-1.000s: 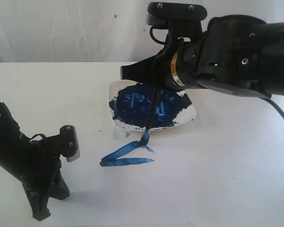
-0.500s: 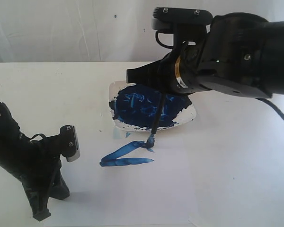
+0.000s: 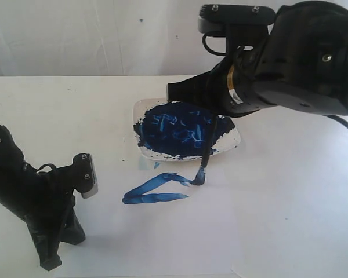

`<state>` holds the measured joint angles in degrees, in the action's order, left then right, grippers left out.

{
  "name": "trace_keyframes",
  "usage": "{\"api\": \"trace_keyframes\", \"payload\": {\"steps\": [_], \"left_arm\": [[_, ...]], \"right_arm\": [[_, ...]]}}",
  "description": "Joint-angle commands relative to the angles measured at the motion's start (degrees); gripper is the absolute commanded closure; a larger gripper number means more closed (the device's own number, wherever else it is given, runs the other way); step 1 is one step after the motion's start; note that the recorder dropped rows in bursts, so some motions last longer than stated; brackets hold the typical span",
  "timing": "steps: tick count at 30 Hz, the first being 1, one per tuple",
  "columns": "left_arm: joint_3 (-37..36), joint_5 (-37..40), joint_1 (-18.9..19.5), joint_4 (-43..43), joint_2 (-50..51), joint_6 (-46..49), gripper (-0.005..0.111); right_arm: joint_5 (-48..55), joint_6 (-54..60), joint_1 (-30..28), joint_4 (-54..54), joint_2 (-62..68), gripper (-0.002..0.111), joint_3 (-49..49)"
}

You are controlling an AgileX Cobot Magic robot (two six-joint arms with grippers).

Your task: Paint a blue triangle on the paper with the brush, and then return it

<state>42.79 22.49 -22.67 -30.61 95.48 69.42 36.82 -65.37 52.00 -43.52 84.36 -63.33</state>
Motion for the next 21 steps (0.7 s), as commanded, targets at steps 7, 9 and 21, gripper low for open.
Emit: {"api": "trace_keyframes", "payload": {"steps": [7, 9, 21], "left_arm": [[-0.3, 1.5, -0.4, -0.6, 0.1, -0.2, 0.107], [-0.3, 1.5, -0.4, -0.6, 0.1, -0.2, 0.107], [-0.3, 1.5, -0.4, -0.6, 0.1, -0.2, 0.107]], "right_arm": [[4.3, 2.6, 0.0, 2.0, -1.5, 0.108, 0.0], [4.6, 2.8, 0.0, 2.0, -1.6, 0.108, 0.0], [6.9, 4.1, 0.0, 2.9, -2.6, 0.108, 0.0]]}}
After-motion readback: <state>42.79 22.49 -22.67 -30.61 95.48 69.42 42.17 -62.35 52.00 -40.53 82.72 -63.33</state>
